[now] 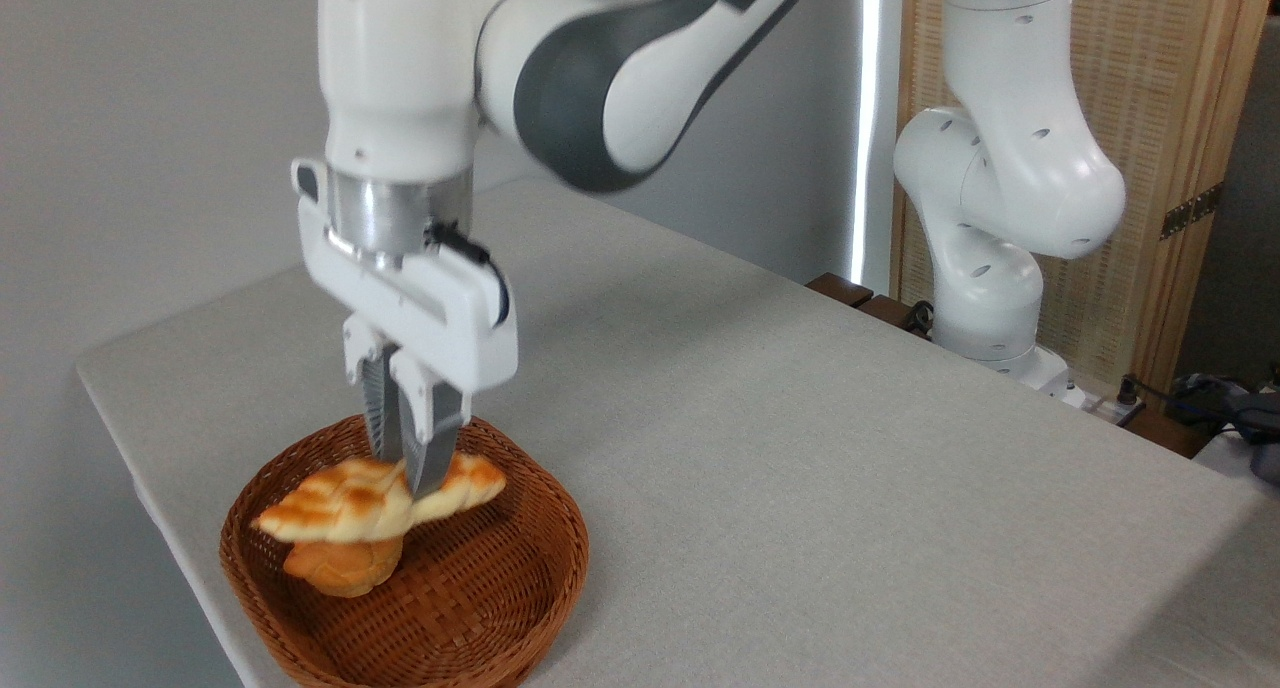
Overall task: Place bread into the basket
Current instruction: 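Lift the braided roll and carry it over the wicker basket, then lower the roll into the basket beside the bun and open the gripper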
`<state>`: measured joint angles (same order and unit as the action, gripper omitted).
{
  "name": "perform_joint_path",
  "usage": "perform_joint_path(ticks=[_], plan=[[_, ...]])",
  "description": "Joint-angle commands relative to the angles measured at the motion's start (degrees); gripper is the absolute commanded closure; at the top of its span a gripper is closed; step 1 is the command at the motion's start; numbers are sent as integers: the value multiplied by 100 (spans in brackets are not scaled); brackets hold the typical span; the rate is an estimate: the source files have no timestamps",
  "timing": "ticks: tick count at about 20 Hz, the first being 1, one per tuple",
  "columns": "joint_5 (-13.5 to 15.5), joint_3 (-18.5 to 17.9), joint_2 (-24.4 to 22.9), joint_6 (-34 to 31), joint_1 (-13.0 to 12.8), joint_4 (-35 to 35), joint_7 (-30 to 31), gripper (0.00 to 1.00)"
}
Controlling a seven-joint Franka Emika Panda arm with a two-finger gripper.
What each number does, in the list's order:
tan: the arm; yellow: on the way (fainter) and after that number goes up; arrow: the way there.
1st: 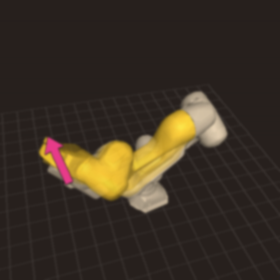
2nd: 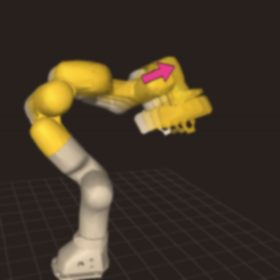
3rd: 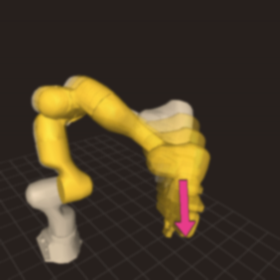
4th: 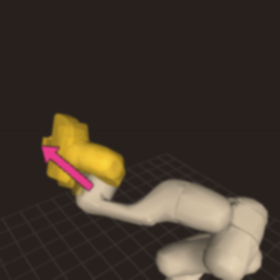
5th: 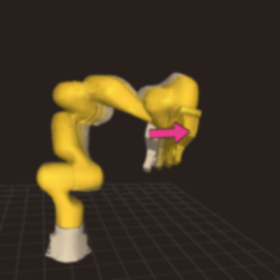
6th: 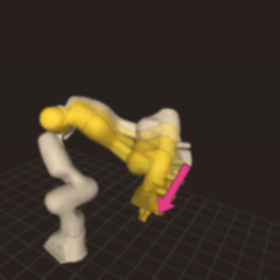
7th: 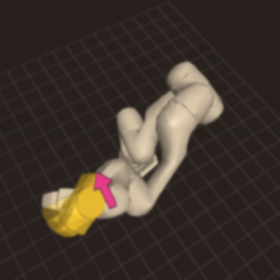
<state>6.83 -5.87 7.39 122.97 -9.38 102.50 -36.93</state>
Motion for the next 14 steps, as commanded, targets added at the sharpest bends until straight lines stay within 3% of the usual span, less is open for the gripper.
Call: perform_joint_path(ticks=[1, 3, 8, 9, 11, 14], plan=[[20, -20, 227, 201, -72, -108, 90, 74], [-181, -20, 227, 140, -90, -90, 63, 65], [-673, -2, 201, -316, -108, -73, 2, 64], [-753, 7, 201, -509, -108, -73, -59, 60], [-780, 59, 192, -722, -108, -73, -60, 47], [-789, 51, 184, -731, -99, -73, -42, 17]])
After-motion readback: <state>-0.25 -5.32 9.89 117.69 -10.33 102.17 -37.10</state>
